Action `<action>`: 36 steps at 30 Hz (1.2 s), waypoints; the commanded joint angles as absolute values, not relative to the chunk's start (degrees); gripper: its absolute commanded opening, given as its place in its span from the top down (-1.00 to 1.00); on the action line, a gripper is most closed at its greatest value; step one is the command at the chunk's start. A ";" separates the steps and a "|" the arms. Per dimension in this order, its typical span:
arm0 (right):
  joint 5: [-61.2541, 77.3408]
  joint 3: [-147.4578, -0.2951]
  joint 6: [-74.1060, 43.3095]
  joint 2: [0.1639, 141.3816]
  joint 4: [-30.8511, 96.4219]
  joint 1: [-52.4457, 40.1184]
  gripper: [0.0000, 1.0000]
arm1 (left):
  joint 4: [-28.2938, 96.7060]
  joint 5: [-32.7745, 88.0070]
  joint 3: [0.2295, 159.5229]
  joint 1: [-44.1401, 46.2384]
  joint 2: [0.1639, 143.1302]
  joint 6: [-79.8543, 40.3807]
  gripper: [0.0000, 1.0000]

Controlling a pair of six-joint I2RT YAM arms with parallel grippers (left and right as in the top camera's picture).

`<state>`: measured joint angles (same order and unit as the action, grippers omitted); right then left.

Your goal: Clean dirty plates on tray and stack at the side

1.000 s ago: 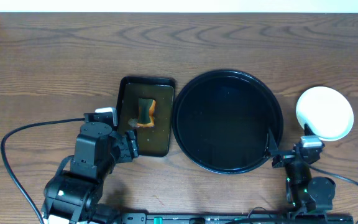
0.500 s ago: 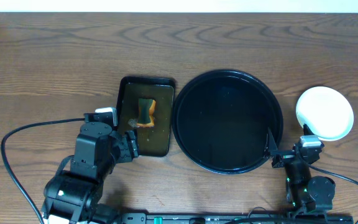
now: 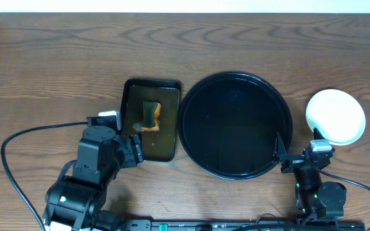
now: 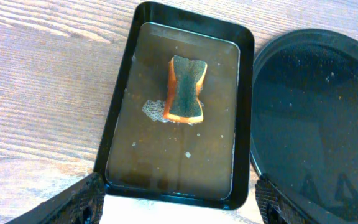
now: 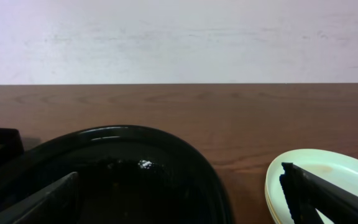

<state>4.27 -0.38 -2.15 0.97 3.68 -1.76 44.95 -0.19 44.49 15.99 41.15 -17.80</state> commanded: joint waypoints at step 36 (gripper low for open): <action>4.54 -0.32 -2.52 0.75 3.90 -2.28 -0.98 | 35.97 -1.98 35.33 11.81 30.44 -17.19 -0.57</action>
<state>4.29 -0.38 -2.15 0.97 3.66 -1.76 38.26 -0.86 39.51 13.80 34.44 -17.76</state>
